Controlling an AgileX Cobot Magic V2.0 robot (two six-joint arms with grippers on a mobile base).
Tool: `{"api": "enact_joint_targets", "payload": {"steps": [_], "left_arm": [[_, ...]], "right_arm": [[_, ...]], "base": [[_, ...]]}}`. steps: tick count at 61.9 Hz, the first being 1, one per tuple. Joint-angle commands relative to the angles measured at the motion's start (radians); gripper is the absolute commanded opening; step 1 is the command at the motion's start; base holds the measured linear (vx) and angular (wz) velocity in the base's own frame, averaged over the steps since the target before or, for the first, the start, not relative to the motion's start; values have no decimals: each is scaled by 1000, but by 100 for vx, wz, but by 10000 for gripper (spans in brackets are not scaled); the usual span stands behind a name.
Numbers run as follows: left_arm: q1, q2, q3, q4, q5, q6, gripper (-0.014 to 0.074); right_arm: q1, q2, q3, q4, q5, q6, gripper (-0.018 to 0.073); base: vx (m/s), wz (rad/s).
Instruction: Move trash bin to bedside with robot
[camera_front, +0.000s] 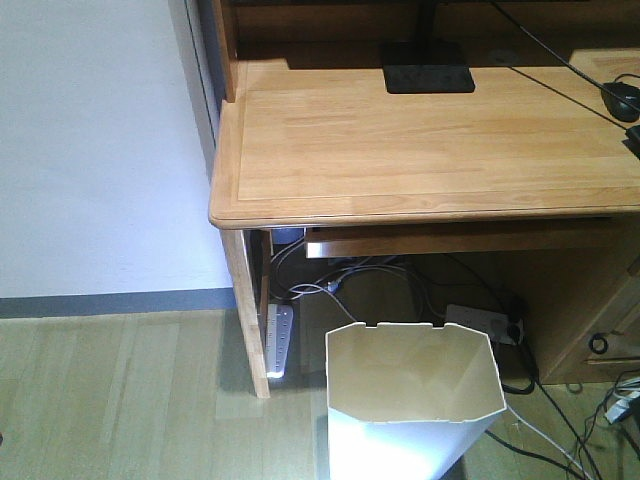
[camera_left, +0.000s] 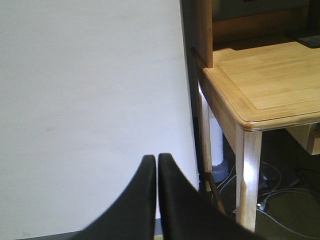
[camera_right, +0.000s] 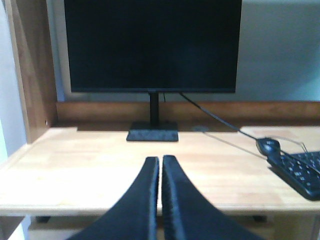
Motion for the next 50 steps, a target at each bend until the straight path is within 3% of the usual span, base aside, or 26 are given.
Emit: {"api": "enact_joint_targets", "payload": {"steps": [1, 15, 28, 50], "left_arm": [[-6, -9, 28, -3, -74, -8, -6], [-6, -9, 28, -3, -74, -8, -6], [-6, -9, 28, -3, -74, -8, -6], [-6, -9, 28, -3, -74, -8, -6]], "right_arm": [[2, 80, -103, -4, 1, -9, -11], [2, 268, -241, -2, 115, -9, -11], [2, 377, -269, 0, 216, -9, -11], [2, 414, -265, 12, 229, -6, -11]], "base": [[0, 0], [0, 0], [0, 0], [0, 0]]}}
